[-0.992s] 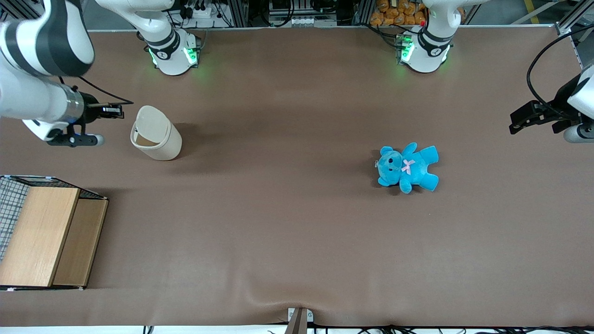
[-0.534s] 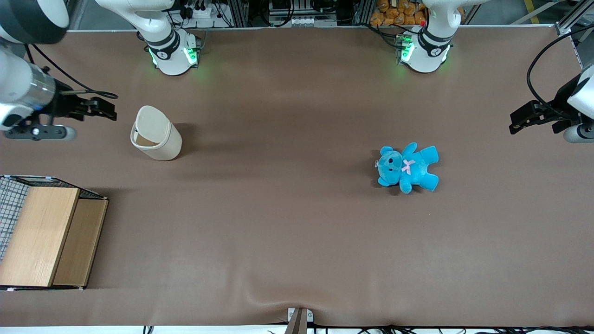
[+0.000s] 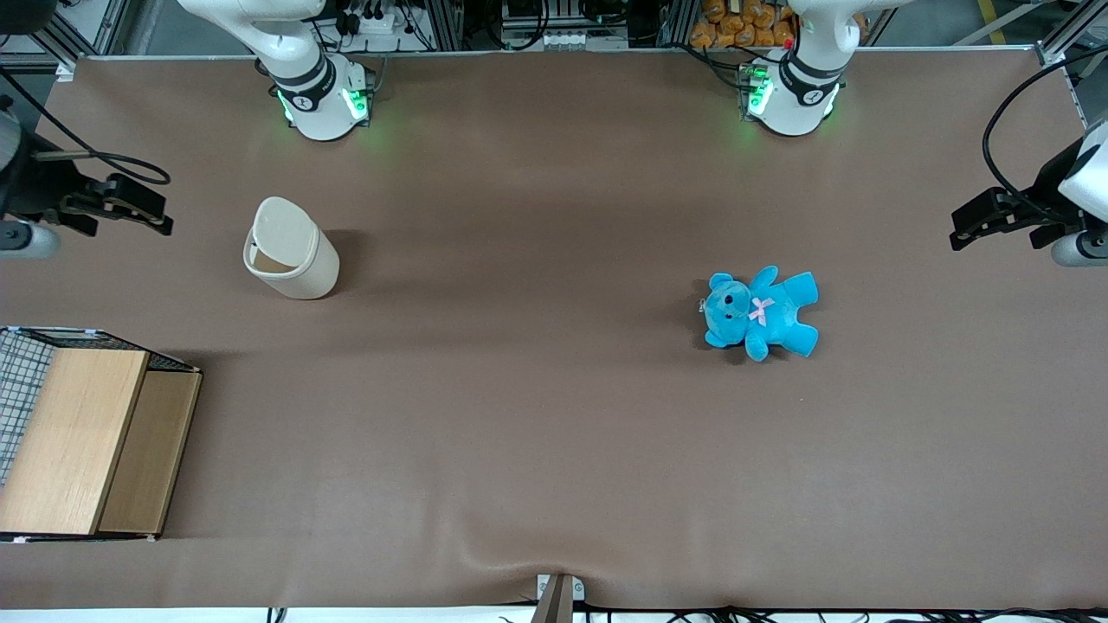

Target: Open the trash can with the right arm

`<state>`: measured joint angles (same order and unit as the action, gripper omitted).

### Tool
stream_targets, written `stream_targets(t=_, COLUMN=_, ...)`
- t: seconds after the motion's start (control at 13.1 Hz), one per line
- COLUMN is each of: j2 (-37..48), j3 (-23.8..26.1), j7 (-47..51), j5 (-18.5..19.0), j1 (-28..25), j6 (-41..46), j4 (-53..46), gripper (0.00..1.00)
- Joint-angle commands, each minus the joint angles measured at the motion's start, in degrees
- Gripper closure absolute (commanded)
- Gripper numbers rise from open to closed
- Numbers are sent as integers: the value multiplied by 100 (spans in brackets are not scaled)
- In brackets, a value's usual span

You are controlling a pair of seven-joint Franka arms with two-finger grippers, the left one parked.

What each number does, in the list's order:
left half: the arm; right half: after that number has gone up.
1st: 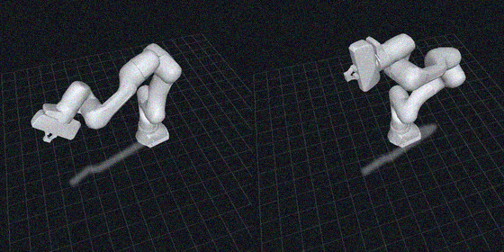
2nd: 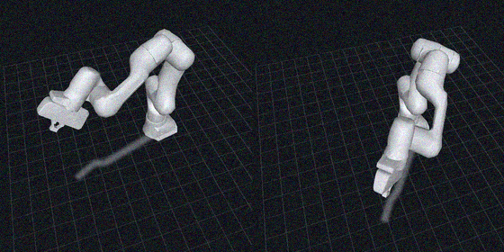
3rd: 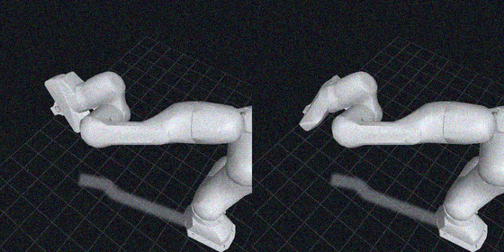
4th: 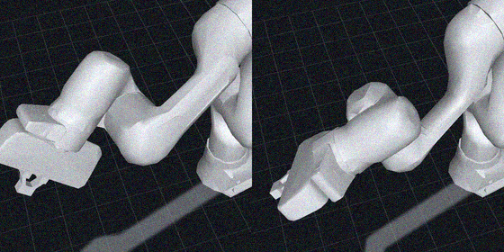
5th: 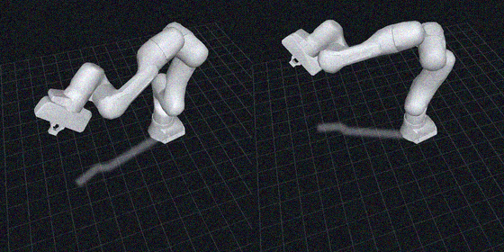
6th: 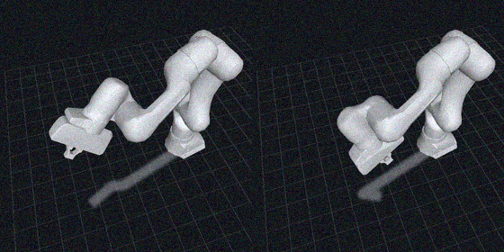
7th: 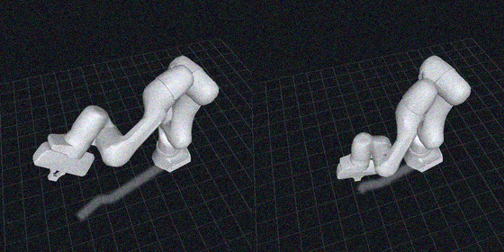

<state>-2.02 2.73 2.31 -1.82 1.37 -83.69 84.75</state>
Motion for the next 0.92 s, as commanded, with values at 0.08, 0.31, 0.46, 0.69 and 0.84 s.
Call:
stream_targets(t=0.08, j2=-26, j3=-377, j7=-301, j5=-99, j1=-32, j6=142, j4=-283, gripper=0)
stream_targets(t=0.31, j2=149, j3=-693, j7=-810, j5=-99, j1=-145, j6=142, j4=-240, gripper=0)
stream_targets(t=0.46, j2=421, j3=-800, j7=-811, j5=-99, j1=-207, j6=204, j4=-21, gripper=0)
stream_targets(t=0.69, j2=694, j3=-800, j7=-819, j5=-91, j1=-216, j6=125, j4=322, gripper=0)
stream_targets(t=0.84, j2=721, j3=-800, j7=-811, j5=-91, j1=-199, j6=90, j4=419, gripper=0)
